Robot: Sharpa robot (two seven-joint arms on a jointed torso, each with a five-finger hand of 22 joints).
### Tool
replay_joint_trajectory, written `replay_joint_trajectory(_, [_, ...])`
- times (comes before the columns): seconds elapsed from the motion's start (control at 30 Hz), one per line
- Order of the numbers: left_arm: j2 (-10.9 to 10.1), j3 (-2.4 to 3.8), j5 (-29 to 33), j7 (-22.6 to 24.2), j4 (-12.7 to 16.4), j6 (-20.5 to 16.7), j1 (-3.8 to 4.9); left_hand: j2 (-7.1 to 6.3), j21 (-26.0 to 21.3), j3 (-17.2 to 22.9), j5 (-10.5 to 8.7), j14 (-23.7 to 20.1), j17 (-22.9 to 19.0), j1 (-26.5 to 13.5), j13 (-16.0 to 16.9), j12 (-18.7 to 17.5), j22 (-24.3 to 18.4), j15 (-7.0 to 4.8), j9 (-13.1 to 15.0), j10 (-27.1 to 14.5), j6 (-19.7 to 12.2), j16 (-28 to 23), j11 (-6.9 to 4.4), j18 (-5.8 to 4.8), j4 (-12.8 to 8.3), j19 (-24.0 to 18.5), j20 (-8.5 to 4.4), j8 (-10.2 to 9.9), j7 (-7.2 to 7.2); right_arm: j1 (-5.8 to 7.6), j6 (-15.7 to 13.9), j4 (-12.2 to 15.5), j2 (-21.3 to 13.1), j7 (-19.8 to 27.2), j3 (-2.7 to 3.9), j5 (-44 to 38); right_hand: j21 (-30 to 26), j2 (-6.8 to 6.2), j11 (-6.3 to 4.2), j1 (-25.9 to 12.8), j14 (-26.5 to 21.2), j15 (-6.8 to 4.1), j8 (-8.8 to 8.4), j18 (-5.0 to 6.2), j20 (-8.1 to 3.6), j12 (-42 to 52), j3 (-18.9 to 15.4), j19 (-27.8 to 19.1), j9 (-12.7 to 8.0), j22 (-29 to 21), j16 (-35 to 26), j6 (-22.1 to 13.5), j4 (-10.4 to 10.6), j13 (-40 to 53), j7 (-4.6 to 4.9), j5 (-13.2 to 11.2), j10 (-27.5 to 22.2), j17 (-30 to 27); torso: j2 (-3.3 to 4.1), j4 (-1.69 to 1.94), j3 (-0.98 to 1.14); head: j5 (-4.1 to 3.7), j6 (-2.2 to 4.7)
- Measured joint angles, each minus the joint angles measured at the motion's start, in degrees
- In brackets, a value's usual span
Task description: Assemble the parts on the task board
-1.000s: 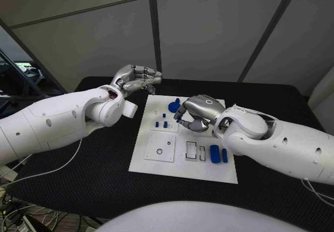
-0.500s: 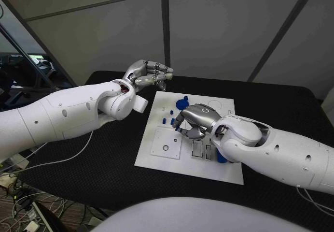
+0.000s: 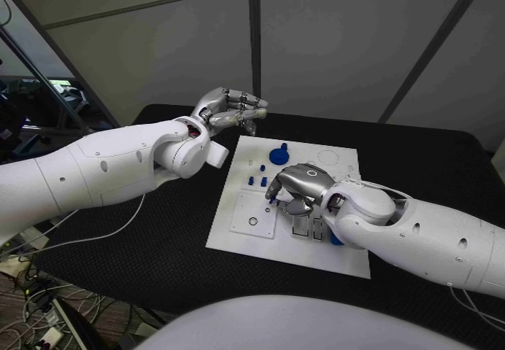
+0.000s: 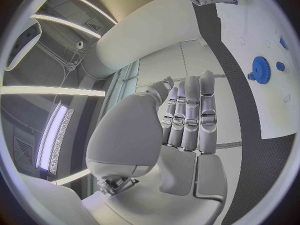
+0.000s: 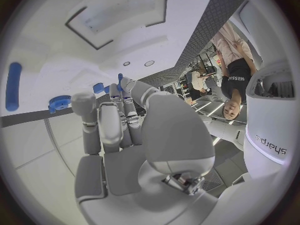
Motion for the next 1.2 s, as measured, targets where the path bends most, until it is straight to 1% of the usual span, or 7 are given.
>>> replay_joint_trajectory(0.07, [0.01,0.00,0.00,0.00,-0.02,0.01,0.00,0.00,0.00,0.00,0.00,0.00,0.00,0.00,0.00,0.00,0.00,0.00,0.00,0.00,0.00,0.00,0.00,0.00,0.00,0.00,0.00,0.00,0.00,-0.02,0.11,-0.06,0.03,0.01,-0.02,-0.02,0.00,-0.14,0.00,-0.14,0.00,0.00,0.00,0.01,0.00,-0.01,0.00,0.00,0.00,0.00,0.00,-0.14,0.00,0.01,0.14,0.00,0.00,-0.03,0.01,-0.01,0.01,0.04,-0.01])
replay_joint_trajectory(0.43, [0.18,0.00,0.00,0.00,-0.02,0.14,0.00,0.00,0.00,0.00,0.00,0.00,0.01,0.00,0.00,0.00,-0.05,0.00,-0.01,0.00,0.00,0.00,0.00,0.00,0.00,0.00,0.00,0.00,0.00,-0.48,0.62,-0.62,0.57,0.10,-0.23,-0.15,0.00,-0.15,0.00,-0.15,0.00,0.00,0.00,0.00,0.00,-0.01,0.00,0.00,0.00,-0.01,0.00,-0.14,0.00,0.02,0.13,-0.01,0.00,-0.03,0.03,-0.01,0.01,0.24,-0.02])
replay_joint_trajectory(0.63, [0.18,0.00,0.00,0.00,-0.03,0.18,0.00,0.00,0.00,0.00,0.00,0.00,0.01,0.00,-0.01,0.00,-0.04,0.00,-0.01,0.01,0.00,0.00,0.00,0.00,0.00,0.00,0.00,0.00,0.00,-0.72,0.81,-0.71,0.76,0.21,-0.29,-0.19,0.25,-0.16,0.00,-0.15,0.00,0.00,0.00,0.01,0.00,-0.04,0.10,0.00,0.00,0.05,0.00,-0.14,-0.10,0.02,0.13,-0.01,0.00,-0.03,0.02,-0.01,-0.01,0.48,-0.02])
replay_joint_trajectory(1.2, [0.20,0.00,0.01,-0.02,-0.07,0.22,0.01,0.00,0.00,0.00,0.00,0.00,0.01,0.00,-0.01,0.00,-0.04,0.00,-0.02,0.02,0.00,0.00,0.01,0.00,0.00,0.00,0.00,0.00,0.00,-0.97,1.34,-0.94,1.06,0.49,-0.27,-0.23,0.25,-0.23,0.00,-0.23,0.00,0.00,0.00,0.01,0.00,-0.25,0.16,0.00,-0.01,0.06,0.00,-0.14,-0.16,0.00,0.13,-0.05,0.00,-0.03,-0.02,-0.01,-0.02,0.69,-0.02])
